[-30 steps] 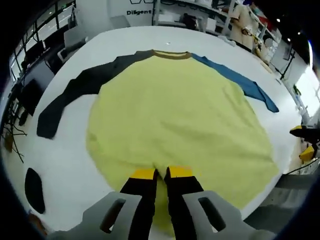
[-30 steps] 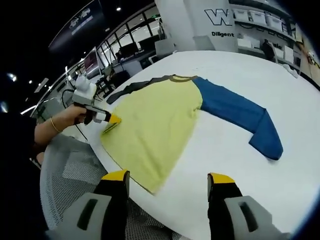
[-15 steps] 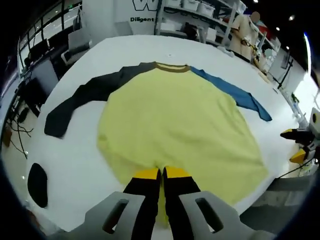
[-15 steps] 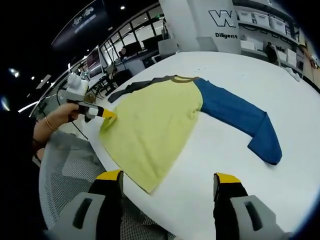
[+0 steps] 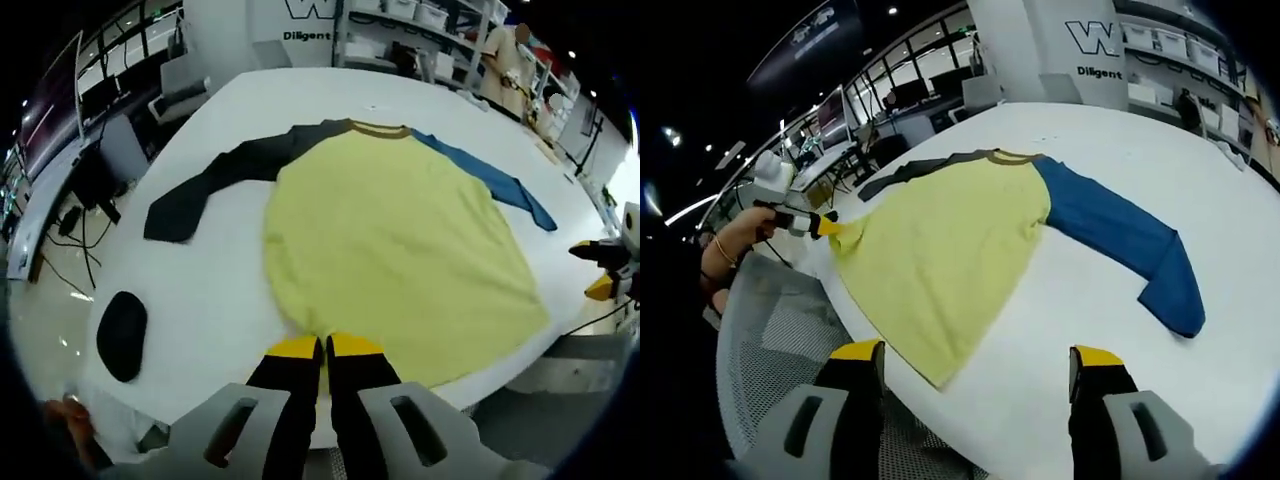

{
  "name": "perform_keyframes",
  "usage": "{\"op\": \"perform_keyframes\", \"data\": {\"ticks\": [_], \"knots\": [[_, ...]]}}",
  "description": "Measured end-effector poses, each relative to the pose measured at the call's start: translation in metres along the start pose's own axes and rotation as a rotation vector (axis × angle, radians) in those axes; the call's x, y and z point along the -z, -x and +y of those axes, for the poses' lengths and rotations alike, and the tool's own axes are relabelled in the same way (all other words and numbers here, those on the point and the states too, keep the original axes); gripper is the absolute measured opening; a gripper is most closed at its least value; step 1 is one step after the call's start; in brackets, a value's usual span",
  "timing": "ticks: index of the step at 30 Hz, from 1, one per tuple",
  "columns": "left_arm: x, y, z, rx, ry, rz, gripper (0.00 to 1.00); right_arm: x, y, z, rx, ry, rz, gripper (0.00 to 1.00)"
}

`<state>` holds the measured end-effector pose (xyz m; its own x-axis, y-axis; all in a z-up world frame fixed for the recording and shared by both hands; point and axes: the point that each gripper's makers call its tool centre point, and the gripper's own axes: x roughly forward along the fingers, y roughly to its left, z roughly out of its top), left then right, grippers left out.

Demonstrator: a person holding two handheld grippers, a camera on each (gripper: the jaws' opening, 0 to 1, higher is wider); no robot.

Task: Fold the garment on the visible template until the final outline fits inside the template.

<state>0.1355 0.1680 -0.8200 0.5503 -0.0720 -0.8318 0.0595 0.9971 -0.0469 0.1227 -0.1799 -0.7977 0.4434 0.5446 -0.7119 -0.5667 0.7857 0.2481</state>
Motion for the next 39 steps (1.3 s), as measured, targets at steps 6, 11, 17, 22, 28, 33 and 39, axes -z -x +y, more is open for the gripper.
{"op": "perform_keyframes", "data": {"ticks": [6,11,17,22,28,33,39], "knots": [[0.015,0.000,0.013,-0.036,-0.005,0.068,0.00,-0.001,0.000,0.000,0.009,0.004,0.000,0.74],[0.023,-0.001,0.018,-0.023,-0.017,0.100,0.00,-0.005,0.000,-0.004,0.027,-0.013,-0.014,0.74],[0.041,-0.006,0.022,0.018,0.039,0.163,0.00,-0.007,0.002,-0.007,0.044,-0.022,-0.018,0.73],[0.049,-0.008,0.026,0.033,0.066,0.172,0.00,-0.006,0.003,-0.009,0.053,-0.029,-0.018,0.73],[0.053,-0.007,0.029,0.085,0.012,0.153,0.00,-0.007,0.003,-0.010,0.056,-0.030,-0.015,0.72],[0.057,-0.007,0.030,0.142,-0.006,0.141,0.00,-0.007,0.002,-0.011,0.060,-0.029,-0.013,0.72],[0.062,-0.010,0.037,0.157,-0.051,0.123,0.00,-0.008,0.003,-0.012,0.067,-0.036,-0.019,0.72]]}}
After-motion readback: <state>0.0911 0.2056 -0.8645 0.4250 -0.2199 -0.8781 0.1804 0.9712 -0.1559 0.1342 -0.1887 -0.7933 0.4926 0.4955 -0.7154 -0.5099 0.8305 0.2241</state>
